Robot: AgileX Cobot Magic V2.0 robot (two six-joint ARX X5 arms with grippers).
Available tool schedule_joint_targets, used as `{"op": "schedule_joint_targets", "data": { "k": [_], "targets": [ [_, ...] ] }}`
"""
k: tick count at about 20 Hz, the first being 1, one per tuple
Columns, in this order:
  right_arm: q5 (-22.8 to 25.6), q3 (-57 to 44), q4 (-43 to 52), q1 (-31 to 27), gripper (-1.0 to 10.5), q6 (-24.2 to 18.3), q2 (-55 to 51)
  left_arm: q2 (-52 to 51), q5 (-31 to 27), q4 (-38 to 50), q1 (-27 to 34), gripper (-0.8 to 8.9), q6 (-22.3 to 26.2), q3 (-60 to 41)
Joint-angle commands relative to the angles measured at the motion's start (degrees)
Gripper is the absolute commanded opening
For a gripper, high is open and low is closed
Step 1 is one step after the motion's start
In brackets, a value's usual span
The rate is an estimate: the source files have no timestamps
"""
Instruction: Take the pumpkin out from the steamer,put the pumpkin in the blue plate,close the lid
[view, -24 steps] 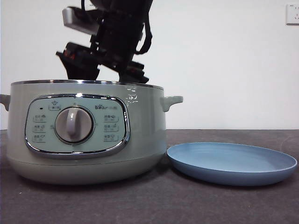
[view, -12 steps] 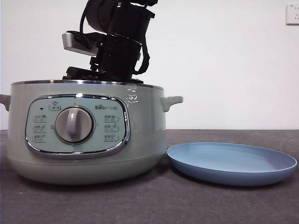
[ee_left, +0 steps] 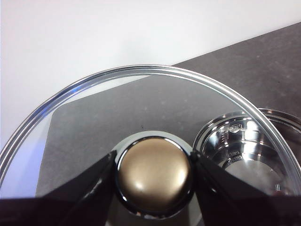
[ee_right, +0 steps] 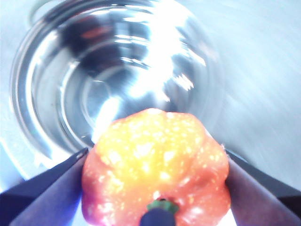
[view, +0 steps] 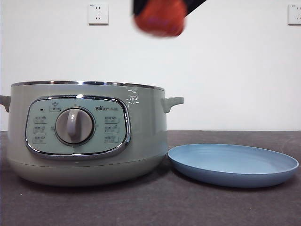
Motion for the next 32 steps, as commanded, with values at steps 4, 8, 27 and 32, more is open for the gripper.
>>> {"op": "schedule_joint_targets", "data": {
  "k": [4, 8, 27, 32],
  "targets": [
    [7.91, -1.88, -7.41, -3.65, -0.1, 7.21, -9.16, -0.57, 1.07, 3.74, 0.00, -0.09, 0.17, 0.70],
    [14.38, -15.76, -0.50, -3.98, -0.1, 10.80, -18.97, -0.57, 2.69, 5.31, 0.00, -0.09, 0.17, 0.70],
    [3.91, -50.31, 38.40, -12.92, 0.1, 12.02, -4.50, 7.08, 9.94, 6.40, 0.00, -0.09, 0.13, 0.70],
    [4.31, -50.31, 38.29, -13.11, 4.6, 12.22, -1.25, 8.35, 10.05, 6.84, 0.00, -0.09, 0.13, 0.70]
  ]
}}
